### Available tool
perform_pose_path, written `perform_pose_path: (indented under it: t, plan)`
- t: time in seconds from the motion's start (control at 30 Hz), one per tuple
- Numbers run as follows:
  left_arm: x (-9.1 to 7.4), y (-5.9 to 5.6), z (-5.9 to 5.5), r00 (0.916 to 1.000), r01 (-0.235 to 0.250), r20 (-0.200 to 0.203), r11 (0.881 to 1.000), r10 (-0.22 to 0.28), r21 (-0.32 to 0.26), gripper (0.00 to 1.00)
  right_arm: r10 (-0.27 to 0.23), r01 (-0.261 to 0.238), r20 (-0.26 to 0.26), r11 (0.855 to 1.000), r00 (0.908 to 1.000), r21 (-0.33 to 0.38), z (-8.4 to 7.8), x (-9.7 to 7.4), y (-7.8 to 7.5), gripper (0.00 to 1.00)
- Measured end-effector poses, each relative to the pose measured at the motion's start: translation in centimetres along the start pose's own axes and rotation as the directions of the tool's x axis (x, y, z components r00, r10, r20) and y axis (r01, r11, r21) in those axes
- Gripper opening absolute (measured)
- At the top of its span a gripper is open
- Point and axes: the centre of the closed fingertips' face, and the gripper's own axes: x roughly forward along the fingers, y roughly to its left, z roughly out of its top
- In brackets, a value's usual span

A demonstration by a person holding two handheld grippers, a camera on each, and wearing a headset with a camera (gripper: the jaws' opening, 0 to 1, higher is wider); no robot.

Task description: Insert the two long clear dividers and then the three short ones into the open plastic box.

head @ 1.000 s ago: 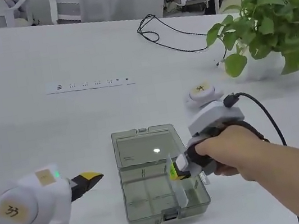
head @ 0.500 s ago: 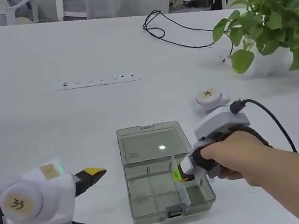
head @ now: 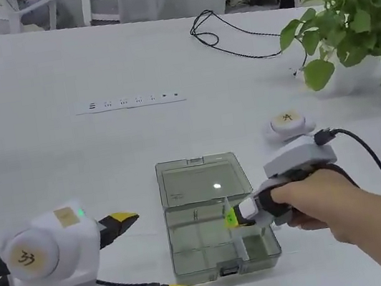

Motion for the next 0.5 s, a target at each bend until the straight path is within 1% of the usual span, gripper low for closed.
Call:
perform_pose_path:
  t: [0.07, 0.2, 0.23, 0.27, 0.33, 0.4, 0.47, 0.5]
  plan:
    - [-0.2, 0.1, 0.0, 0.9999, -0.009, -0.004, 1.000, 0.009, -0.003, 0.97, 0.007, -0.007, 0.018, 1.000, 0.9998, -0.025, 0.3, -0.3, 0.0, 0.20]
    - [-0.5, 0.2, 0.1, 0.9995, -0.030, -0.007, 0.999, 0.030, -0.009, 0.97, 0.033, -0.030, 0.050, 0.997, 0.9982, -0.074, 0.8, -1.1, 0.1, 0.22]
    - [-0.5, 0.3, 0.1, 0.9993, -0.038, -0.008, 0.999, 0.037, -0.012, 0.97, 0.041, -0.036, 0.057, 0.996, 0.9975, -0.085, 1.0, -1.4, 0.0, 0.23]
    - [-0.6, 0.3, 0.2, 0.9991, -0.042, -0.009, 0.999, 0.042, -0.015, 0.96, 0.059, -0.050, 0.074, 0.992, 0.9955, -0.114, 1.3, -1.6, 0.2, 0.23]
    - [-0.7, 0.4, 0.2, 0.9986, -0.053, -0.010, 0.998, 0.052, -0.018, 0.96, 0.057, -0.048, 0.074, 0.991, 0.9956, -0.123, 1.3, -2.0, 0.1, 0.26]
    - [-0.9, 0.6, 0.2, 0.9979, -0.064, -0.012, 0.998, 0.064, -0.022, 0.96, 0.089, -0.072, 0.098, 0.983, 0.9912, -0.166, 1.8, -2.5, 0.4, 0.31]
    - [-1.0, 0.7, 0.2, 0.9970, -0.076, -0.015, 0.997, 0.076, -0.028, 0.96, 0.102, -0.078, 0.106, 0.974, 0.9892, -0.212, 1.8, -3.1, 0.7, 0.35]
    - [-1.1, 0.8, 0.2, 0.9967, -0.080, -0.015, 0.996, 0.080, -0.028, 0.96, 0.107, -0.083, 0.105, 0.974, 0.9887, -0.209, 1.7, -3.2, 0.7, 0.36]
